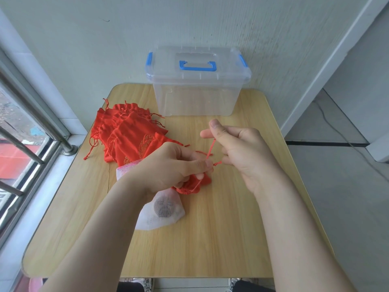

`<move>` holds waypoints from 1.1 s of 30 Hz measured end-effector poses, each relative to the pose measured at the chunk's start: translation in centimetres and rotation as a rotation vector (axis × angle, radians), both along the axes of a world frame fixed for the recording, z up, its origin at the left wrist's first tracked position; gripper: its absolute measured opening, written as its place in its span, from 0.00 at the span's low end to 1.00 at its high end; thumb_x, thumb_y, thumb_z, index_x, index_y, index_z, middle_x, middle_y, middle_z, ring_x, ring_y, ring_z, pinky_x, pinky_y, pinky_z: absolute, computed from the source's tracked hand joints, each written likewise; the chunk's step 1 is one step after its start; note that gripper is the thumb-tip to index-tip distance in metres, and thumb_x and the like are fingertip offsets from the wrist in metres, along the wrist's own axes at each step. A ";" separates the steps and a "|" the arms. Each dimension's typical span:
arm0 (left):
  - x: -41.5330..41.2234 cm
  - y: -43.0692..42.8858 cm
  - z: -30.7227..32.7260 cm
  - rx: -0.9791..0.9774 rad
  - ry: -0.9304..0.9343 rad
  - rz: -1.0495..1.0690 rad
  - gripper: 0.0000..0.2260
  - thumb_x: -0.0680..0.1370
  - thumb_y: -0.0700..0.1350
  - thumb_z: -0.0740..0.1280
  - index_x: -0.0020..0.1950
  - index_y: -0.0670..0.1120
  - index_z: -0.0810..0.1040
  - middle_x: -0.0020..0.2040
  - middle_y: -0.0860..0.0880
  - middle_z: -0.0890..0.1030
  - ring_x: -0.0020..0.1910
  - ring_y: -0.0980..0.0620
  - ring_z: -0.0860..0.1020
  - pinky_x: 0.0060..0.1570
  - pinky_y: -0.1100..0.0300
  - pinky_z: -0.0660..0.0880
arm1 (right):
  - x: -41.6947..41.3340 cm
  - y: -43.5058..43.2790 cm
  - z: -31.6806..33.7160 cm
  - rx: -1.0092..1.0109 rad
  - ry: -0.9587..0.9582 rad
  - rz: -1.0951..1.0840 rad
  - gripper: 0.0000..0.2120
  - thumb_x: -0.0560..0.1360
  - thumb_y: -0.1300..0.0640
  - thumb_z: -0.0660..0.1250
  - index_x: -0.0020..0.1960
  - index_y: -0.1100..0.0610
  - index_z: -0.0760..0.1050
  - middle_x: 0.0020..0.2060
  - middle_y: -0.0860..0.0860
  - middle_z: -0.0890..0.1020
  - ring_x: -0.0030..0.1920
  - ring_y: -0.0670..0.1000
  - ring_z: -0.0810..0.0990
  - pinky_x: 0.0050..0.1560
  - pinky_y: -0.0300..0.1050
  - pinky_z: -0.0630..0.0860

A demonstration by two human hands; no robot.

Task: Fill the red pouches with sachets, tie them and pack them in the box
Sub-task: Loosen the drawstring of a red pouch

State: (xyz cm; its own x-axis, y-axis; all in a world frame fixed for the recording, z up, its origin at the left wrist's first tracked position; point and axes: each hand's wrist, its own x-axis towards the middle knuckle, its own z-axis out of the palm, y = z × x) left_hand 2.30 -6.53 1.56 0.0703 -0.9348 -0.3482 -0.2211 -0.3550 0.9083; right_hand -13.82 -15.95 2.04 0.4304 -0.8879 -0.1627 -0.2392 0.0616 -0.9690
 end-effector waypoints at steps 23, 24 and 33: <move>0.8 -0.4 -1.3 -0.056 0.039 0.213 0.12 0.82 0.51 0.72 0.48 0.45 0.90 0.38 0.50 0.83 0.36 0.51 0.69 0.40 0.57 0.74 | 1.0 0.9 -1.0 -0.410 0.218 0.117 0.12 0.83 0.63 0.59 0.53 0.53 0.81 0.31 0.44 0.79 0.29 0.39 0.77 0.30 0.34 0.70; 0.7 -0.4 -1.3 -0.065 0.041 0.221 0.12 0.82 0.51 0.72 0.48 0.45 0.90 0.39 0.49 0.83 0.36 0.51 0.69 0.39 0.58 0.75 | 1.0 0.9 -1.1 -0.407 0.233 0.125 0.12 0.83 0.63 0.58 0.53 0.53 0.80 0.32 0.45 0.79 0.28 0.39 0.76 0.28 0.33 0.68; 1.4 -0.8 -1.8 -0.044 0.052 0.253 0.13 0.81 0.54 0.72 0.49 0.46 0.90 0.35 0.46 0.79 0.34 0.52 0.74 0.40 0.58 0.75 | 1.0 1.0 -1.6 -0.581 0.213 0.218 0.15 0.71 0.57 0.79 0.57 0.47 0.83 0.49 0.42 0.84 0.51 0.41 0.83 0.48 0.28 0.74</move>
